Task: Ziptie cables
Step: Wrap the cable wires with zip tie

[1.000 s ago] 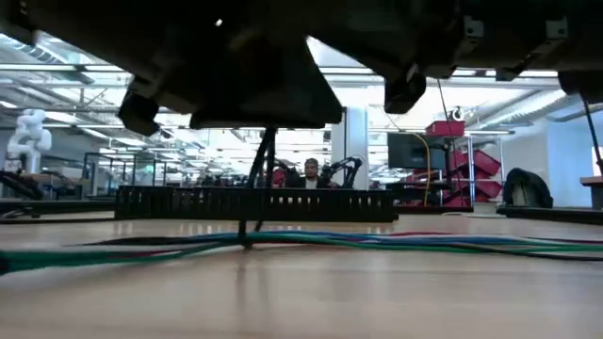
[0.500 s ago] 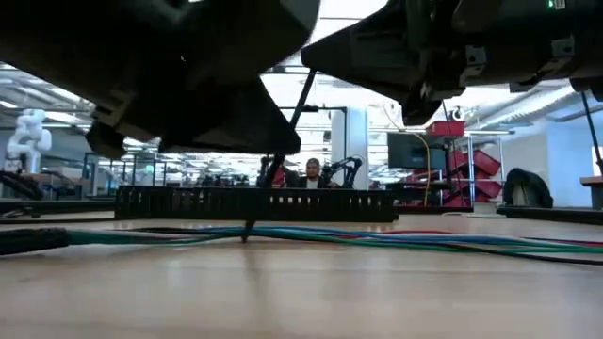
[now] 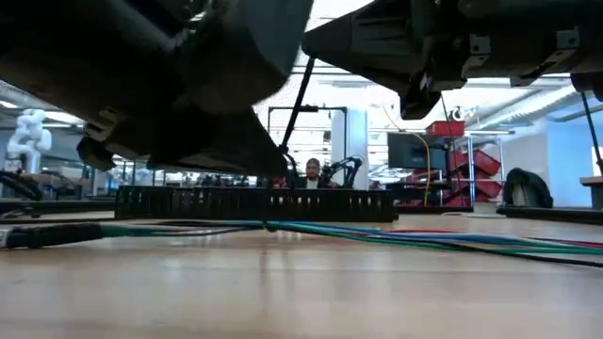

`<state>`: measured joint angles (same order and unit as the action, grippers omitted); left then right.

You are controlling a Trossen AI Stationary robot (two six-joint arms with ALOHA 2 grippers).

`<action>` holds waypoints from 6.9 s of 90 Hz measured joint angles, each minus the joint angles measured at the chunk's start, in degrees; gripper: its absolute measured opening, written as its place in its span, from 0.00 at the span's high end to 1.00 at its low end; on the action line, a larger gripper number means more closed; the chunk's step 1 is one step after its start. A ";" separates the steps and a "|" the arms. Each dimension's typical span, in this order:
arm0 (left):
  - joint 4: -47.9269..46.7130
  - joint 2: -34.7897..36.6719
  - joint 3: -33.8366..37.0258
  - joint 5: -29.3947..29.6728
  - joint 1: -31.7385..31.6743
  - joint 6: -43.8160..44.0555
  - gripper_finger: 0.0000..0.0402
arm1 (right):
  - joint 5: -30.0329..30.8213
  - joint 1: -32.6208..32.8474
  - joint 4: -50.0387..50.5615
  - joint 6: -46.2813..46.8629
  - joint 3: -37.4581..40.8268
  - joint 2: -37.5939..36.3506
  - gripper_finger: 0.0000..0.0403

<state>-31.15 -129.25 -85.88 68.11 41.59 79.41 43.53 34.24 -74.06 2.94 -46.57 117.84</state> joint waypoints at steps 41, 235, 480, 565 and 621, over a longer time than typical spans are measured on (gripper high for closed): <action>1.69 0.20 -2.39 -2.52 -3.65 -9.31 0.69 | -1.65 0.19 -0.21 0.87 0.00 0.00 1.00; -14.81 -8.03 -6.16 -7.95 1.54 12.20 0.96 | 25.07 12.40 -15.36 -35.40 0.14 -1.79 1.00; -17.15 -8.13 -12.93 -9.21 0.74 1.19 0.96 | 14.68 5.86 23.21 39.57 0.22 -0.92 0.80; -16.73 -8.04 -12.93 -9.56 0.05 0.84 0.96 | -0.62 3.12 4.56 16.96 -4.01 -0.90 0.80; -15.58 -8.04 -12.95 -10.38 0.21 1.08 0.96 | 7.46 3.58 13.53 11.43 -8.44 -0.90 1.00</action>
<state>-46.73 -137.29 -98.83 57.73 41.80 80.49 50.99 37.82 -60.53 14.37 -55.00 116.95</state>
